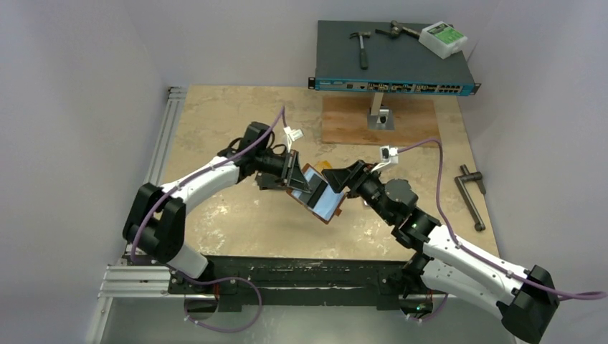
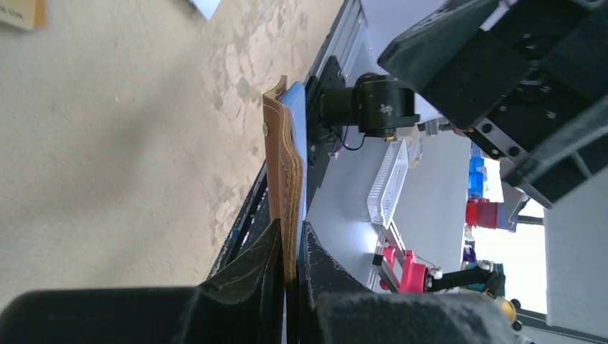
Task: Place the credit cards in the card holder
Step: Insert the credit card into the card holder.
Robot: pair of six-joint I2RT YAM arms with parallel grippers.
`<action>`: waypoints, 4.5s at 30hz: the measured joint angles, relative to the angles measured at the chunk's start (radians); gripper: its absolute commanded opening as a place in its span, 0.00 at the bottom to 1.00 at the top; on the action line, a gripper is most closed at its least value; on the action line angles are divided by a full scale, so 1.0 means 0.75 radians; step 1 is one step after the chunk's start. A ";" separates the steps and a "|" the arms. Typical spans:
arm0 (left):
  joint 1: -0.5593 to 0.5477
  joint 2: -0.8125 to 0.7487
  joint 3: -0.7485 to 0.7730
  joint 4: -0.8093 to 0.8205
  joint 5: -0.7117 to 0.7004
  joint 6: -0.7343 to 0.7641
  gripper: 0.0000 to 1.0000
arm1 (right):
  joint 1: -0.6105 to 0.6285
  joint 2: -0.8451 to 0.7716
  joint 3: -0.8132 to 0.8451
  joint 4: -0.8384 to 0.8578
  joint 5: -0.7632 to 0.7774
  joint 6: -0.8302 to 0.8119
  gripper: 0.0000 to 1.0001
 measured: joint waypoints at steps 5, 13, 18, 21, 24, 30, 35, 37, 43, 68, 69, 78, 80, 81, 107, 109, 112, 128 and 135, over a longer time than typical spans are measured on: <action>-0.094 0.163 -0.051 0.074 -0.059 -0.001 0.04 | -0.002 0.028 -0.030 -0.085 0.009 0.000 0.64; -0.101 0.349 -0.123 0.137 -0.174 0.017 0.29 | -0.007 0.169 -0.068 -0.093 -0.028 0.006 0.49; -0.100 0.387 -0.144 0.099 -0.241 0.077 0.41 | -0.007 0.265 -0.132 -0.046 -0.105 0.033 0.36; -0.093 0.396 -0.163 0.084 -0.277 0.109 0.54 | -0.007 0.373 -0.144 -0.009 -0.161 0.051 0.31; -0.081 0.395 -0.168 0.038 -0.308 0.154 0.55 | -0.007 0.485 -0.144 0.023 -0.226 0.061 0.26; -0.015 0.355 -0.153 -0.102 -0.379 0.305 0.57 | -0.007 0.632 -0.138 0.053 -0.344 0.042 0.19; 0.037 0.317 -0.098 -0.223 -0.496 0.447 0.52 | -0.007 0.710 -0.107 0.054 -0.411 0.006 0.09; 0.039 0.313 -0.078 -0.252 -0.527 0.495 0.50 | -0.007 0.737 -0.093 0.053 -0.435 -0.008 0.08; 0.025 0.312 -0.070 -0.298 -0.567 0.575 0.47 | 0.006 0.801 -0.050 0.027 -0.463 -0.054 0.06; -0.016 0.313 -0.046 -0.299 -0.572 0.645 0.34 | 0.030 0.866 0.045 -0.166 -0.431 -0.172 0.00; -0.018 0.313 -0.046 -0.300 -0.572 0.645 0.34 | 0.030 0.871 0.046 -0.166 -0.431 -0.173 0.00; -0.025 0.314 -0.039 -0.300 -0.557 0.646 0.33 | 0.031 0.899 0.046 -0.116 -0.435 -0.168 0.00; -0.027 0.315 -0.037 -0.301 -0.557 0.654 0.34 | 0.032 0.912 0.047 -0.087 -0.438 -0.166 0.00; -0.027 0.316 -0.035 -0.301 -0.557 0.656 0.33 | 0.033 0.920 0.047 -0.078 -0.438 -0.163 0.00; -0.042 0.325 -0.032 -0.330 -0.565 0.675 0.33 | 0.038 0.852 0.036 -0.105 -0.456 -0.163 0.00; -0.042 0.325 -0.032 -0.331 -0.565 0.675 0.33 | 0.038 0.878 0.036 -0.113 -0.455 -0.163 0.00; -0.042 0.325 -0.032 -0.331 -0.566 0.675 0.33 | 0.038 0.891 0.036 -0.126 -0.443 -0.163 0.00; -0.048 0.331 -0.005 -0.350 -0.624 0.679 0.33 | 0.038 0.950 0.052 -0.066 -0.407 -0.159 0.00; -0.080 0.358 0.019 -0.350 -0.616 0.679 0.32 | 0.038 1.001 0.086 -0.014 -0.407 -0.157 0.00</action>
